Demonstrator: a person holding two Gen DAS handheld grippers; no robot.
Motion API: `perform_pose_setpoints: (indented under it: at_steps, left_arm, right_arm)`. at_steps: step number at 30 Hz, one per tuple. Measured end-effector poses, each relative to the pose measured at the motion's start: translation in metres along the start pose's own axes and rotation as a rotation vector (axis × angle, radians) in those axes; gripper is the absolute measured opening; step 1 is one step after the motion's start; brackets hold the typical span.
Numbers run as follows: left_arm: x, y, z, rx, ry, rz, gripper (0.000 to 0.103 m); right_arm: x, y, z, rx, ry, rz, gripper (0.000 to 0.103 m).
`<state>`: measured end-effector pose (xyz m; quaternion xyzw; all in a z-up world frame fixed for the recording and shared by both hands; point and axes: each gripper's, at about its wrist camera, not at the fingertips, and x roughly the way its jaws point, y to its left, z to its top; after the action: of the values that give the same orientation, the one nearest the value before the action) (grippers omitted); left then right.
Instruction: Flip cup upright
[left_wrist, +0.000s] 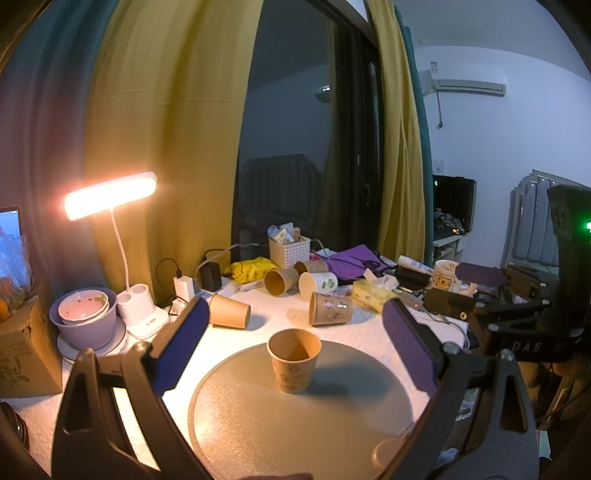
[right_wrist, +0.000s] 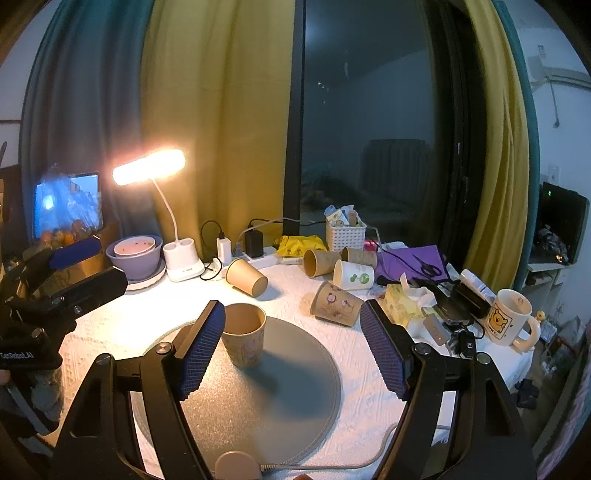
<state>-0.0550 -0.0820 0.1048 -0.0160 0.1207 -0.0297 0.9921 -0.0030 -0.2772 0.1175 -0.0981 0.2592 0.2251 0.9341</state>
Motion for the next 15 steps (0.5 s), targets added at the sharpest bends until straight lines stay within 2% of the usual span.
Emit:
perform_pose_setpoints:
  at_steps: [15]
  left_arm:
    - [0.0007, -0.0003, -0.0013, 0.002, 0.001, -0.002, 0.096]
  right_arm:
    - [0.0015, -0.0015, -0.0017, 0.001, 0.003, 0.0, 0.078]
